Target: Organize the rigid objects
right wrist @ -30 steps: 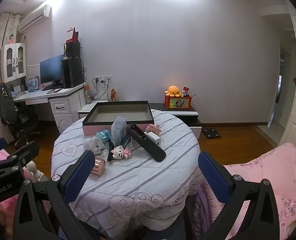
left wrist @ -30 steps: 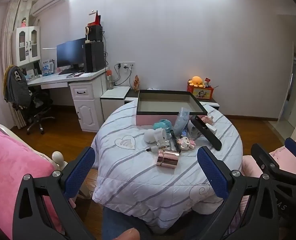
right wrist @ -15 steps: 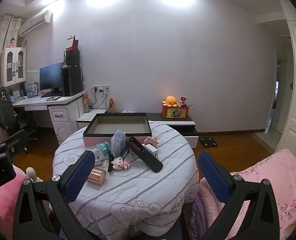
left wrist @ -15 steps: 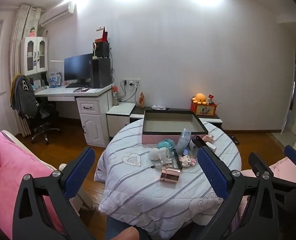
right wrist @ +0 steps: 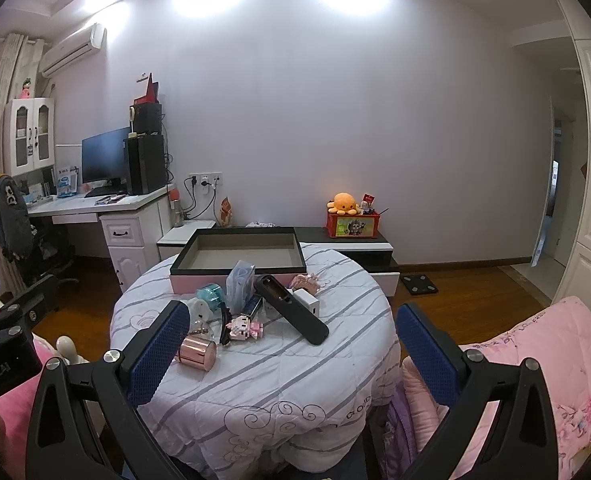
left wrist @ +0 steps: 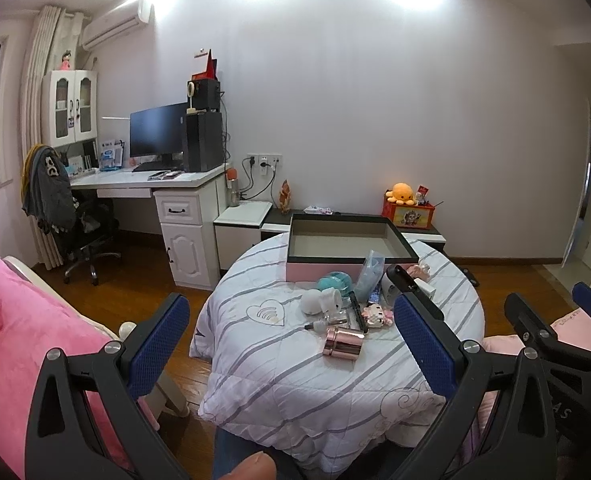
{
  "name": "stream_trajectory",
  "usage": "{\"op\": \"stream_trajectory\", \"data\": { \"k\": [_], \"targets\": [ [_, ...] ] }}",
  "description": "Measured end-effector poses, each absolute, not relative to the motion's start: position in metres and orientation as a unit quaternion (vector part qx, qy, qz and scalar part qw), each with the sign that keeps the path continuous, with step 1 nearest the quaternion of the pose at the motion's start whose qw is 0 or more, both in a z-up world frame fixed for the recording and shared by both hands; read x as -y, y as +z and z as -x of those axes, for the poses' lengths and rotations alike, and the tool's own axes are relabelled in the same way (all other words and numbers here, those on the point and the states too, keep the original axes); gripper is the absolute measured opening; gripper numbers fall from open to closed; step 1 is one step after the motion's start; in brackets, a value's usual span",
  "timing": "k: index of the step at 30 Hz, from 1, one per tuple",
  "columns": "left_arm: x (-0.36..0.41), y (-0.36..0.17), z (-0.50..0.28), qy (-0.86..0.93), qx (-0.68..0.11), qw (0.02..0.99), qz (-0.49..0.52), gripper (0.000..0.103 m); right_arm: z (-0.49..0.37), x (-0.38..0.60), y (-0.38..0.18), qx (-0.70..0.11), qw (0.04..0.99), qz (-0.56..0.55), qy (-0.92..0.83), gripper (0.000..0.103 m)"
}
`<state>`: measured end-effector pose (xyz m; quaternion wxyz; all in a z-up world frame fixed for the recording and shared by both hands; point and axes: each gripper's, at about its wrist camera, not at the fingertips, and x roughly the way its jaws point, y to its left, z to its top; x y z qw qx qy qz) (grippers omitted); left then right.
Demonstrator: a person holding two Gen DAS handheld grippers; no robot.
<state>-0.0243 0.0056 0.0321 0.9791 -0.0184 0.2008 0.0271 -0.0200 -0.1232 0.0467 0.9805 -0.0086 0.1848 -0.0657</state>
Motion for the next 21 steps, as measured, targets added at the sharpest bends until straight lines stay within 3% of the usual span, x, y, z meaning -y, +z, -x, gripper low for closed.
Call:
{"op": "stream_trajectory", "data": {
  "k": [21],
  "targets": [
    [-0.008,0.021,0.019,0.022,-0.219,0.975,0.018,0.103,0.017,0.121,0.043,-0.193,0.979,0.009,-0.064,0.103]
  ]
}}
